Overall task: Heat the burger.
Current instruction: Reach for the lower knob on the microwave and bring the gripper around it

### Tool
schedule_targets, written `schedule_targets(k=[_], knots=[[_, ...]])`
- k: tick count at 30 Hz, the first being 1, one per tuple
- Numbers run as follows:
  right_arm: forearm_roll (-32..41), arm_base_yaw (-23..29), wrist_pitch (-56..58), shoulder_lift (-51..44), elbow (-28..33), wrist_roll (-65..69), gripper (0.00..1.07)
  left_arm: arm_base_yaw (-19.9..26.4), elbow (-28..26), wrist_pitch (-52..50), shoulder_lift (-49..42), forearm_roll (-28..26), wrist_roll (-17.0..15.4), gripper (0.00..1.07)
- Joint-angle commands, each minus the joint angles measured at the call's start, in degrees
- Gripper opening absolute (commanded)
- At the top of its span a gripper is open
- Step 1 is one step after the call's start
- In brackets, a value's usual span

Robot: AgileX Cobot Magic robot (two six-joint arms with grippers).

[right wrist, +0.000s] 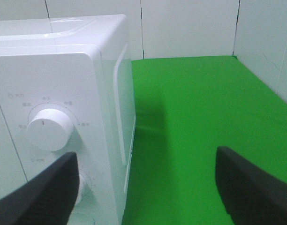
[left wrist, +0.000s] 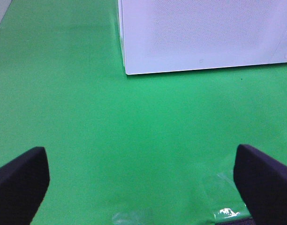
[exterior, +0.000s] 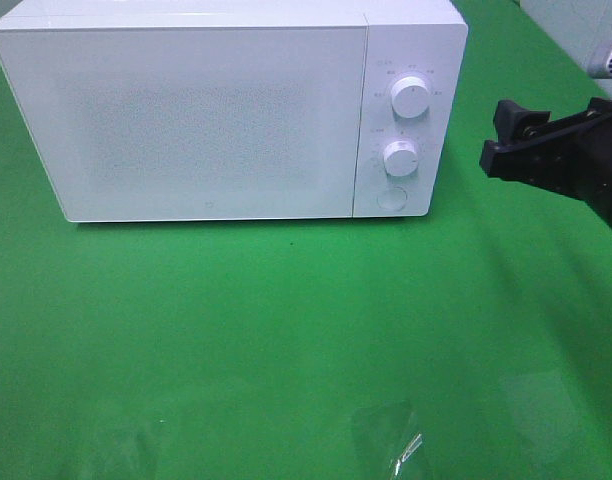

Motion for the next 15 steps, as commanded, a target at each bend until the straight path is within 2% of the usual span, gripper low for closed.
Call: schedule_targets(k=[1, 9, 15], knots=[[6.07, 4.64, -6.42, 3.44, -0.06, -0.74, 0.76, 0.17, 0.17, -0.74, -1.15, -0.29, 0.11, 1.0], [15.36, 11.8, -11.23, 9.28, -1.2, -0.69, 0.76, 0.17, 0.17, -0.74, -1.15, -0.29, 0.11, 1.0], [15.13, 13.12, -11.17, 12.61, -3.78, -0.69, 0.76, 0.17, 0.17, -0.74, -1.15, -0.29, 0.11, 1.0]])
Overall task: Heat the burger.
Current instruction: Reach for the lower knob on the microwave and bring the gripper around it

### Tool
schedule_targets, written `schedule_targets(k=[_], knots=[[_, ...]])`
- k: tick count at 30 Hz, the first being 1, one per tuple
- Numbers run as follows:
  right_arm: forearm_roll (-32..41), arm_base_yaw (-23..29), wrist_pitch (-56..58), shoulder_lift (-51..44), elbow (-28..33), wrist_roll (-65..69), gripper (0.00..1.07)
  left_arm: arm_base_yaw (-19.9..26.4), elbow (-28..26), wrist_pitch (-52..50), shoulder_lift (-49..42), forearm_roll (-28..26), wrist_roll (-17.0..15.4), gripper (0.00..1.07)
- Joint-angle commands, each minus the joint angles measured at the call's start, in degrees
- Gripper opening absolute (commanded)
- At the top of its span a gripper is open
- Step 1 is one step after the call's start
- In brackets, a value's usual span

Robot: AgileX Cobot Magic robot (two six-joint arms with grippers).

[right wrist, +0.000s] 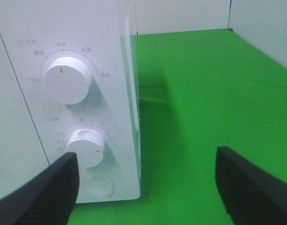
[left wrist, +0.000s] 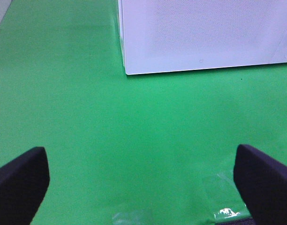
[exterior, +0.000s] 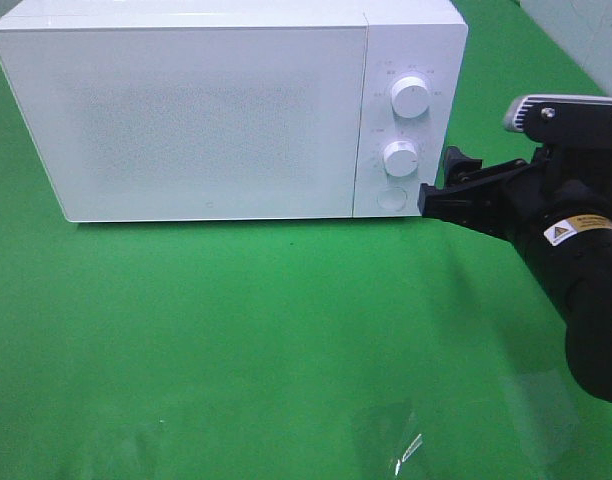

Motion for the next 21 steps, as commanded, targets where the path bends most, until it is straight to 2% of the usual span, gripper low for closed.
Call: schedule_targets(k=[1, 21], knots=[[-0.06, 0.46, -2.98, 2.86, -2.75, -0.69, 0.76, 0.17, 0.17, -0.74, -1.15, -0.29, 0.11, 1.0], [-0.4, 0.92, -2.98, 14.38, -13.46, -3.9, 0.76, 0.17, 0.17, -0.74, -1.15, -0.29, 0.11, 1.0]])
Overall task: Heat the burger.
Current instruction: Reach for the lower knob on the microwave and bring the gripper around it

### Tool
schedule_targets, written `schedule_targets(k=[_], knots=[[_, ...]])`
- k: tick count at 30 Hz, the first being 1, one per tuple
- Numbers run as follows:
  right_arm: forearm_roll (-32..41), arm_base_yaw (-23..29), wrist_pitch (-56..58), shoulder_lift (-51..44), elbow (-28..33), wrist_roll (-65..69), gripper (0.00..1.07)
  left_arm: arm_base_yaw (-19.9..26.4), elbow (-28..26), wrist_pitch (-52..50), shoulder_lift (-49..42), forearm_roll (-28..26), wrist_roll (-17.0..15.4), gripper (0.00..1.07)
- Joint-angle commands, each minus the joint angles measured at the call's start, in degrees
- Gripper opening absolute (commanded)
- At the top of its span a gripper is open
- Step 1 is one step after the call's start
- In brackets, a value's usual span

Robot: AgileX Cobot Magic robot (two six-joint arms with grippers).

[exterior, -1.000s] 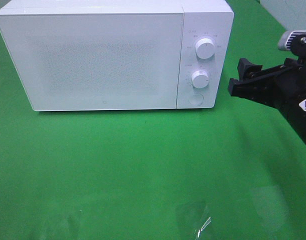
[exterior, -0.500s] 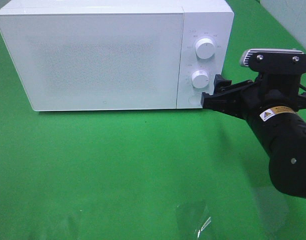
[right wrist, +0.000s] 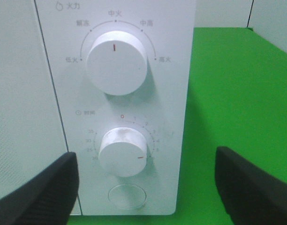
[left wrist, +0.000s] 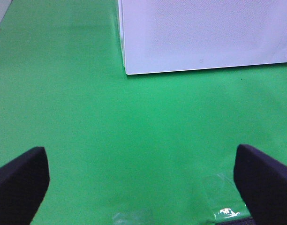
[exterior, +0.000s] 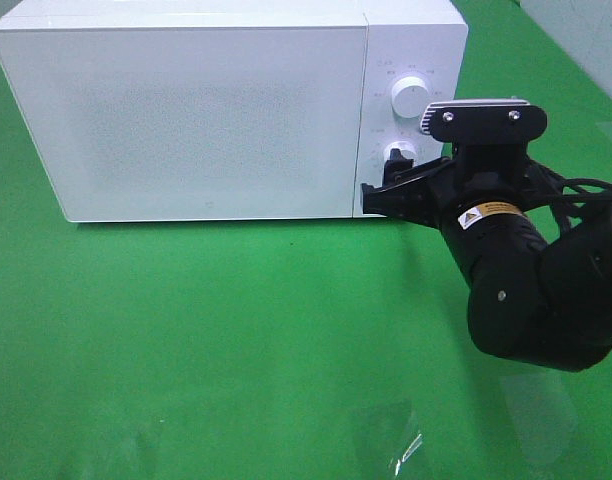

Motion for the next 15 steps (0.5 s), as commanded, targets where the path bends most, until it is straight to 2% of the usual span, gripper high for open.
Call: schedule_targets(k=[1, 15], knots=[[-0.46, 0.06, -2.86, 1.15, -1.38, -0.92, 0.76, 0.17, 0.17, -0.74, -1.15, -0.29, 0.11, 1.0], [-0.34, -0.11, -2.41, 6.3, -7.45, -0.92, 0.76, 0.17, 0.17, -0.74, -1.15, -0.23, 0.11, 1.0]])
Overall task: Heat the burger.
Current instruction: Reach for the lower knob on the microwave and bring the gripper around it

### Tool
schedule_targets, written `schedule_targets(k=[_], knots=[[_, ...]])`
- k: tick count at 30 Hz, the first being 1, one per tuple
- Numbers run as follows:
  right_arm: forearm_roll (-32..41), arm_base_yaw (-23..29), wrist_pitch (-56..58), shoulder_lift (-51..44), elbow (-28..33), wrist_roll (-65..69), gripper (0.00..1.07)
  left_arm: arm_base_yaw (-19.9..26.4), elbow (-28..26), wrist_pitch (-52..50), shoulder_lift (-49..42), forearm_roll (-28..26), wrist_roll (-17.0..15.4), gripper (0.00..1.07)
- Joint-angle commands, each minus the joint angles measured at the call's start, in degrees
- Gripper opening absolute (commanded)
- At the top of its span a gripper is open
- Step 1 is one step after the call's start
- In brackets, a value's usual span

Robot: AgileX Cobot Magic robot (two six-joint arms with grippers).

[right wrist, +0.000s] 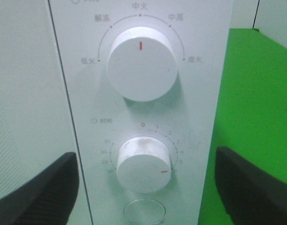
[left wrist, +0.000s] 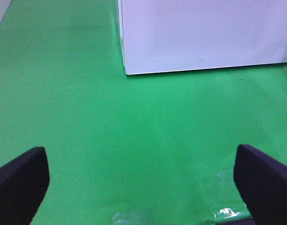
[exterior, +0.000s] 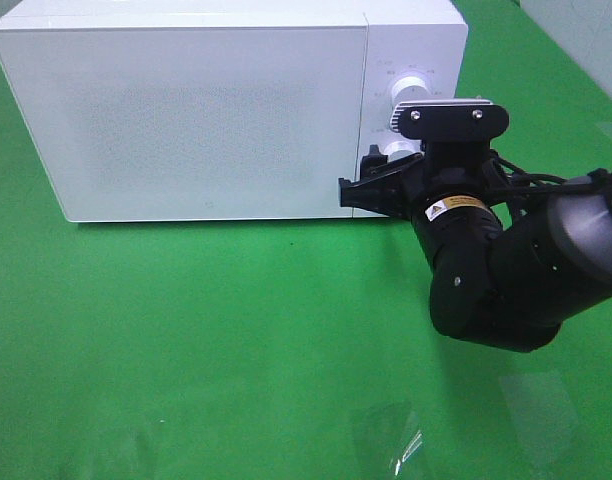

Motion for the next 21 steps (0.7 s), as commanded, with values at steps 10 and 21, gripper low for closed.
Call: schedule_targets(k=[10, 21], knots=[[-2.23, -2.29, -2.18, 5.44, -5.79, -0.86, 0.76, 0.17, 0.17, -0.74, -1.15, -0.23, 0.11, 1.0], [-2.46, -4.13, -2.06, 7.79, -7.91, 0.0, 0.76, 0.17, 0.17, -0.74, -1.15, -0.17, 0.11, 1.0]])
